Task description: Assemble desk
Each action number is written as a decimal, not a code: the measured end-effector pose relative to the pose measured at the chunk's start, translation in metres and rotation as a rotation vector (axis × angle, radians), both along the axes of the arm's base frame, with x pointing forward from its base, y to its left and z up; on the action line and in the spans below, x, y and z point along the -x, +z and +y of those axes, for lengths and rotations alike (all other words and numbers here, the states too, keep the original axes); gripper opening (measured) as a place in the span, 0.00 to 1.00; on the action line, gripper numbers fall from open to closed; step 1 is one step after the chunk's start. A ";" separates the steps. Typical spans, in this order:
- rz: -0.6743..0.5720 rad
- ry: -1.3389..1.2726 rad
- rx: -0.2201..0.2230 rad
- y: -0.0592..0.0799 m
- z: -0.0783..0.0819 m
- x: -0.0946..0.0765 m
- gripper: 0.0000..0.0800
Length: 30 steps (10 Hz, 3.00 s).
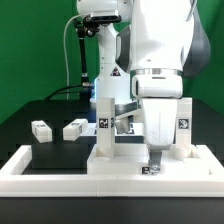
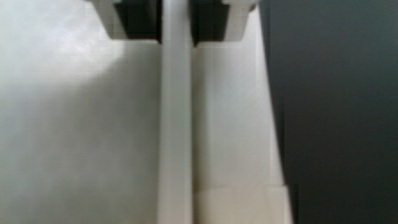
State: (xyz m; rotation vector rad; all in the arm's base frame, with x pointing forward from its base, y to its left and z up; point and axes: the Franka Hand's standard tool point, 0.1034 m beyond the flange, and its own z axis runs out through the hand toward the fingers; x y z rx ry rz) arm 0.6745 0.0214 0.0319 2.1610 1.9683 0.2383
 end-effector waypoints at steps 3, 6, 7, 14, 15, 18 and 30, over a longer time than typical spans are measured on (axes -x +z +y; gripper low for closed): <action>0.024 -0.003 0.027 -0.001 0.008 -0.002 0.09; 0.067 -0.025 0.036 0.000 0.006 -0.002 0.10; 0.067 -0.026 0.036 0.000 0.006 -0.002 0.10; 0.068 -0.030 0.036 0.000 0.003 -0.001 0.81; 0.068 -0.030 0.035 0.000 0.003 -0.001 0.81; 0.068 -0.031 0.035 0.000 0.002 -0.001 0.81; 0.076 -0.564 -0.045 0.113 -0.050 0.035 0.81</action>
Offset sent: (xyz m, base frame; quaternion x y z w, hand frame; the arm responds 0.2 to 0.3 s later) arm 0.0313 0.0230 0.0257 0.0007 -0.0160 0.0199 0.9997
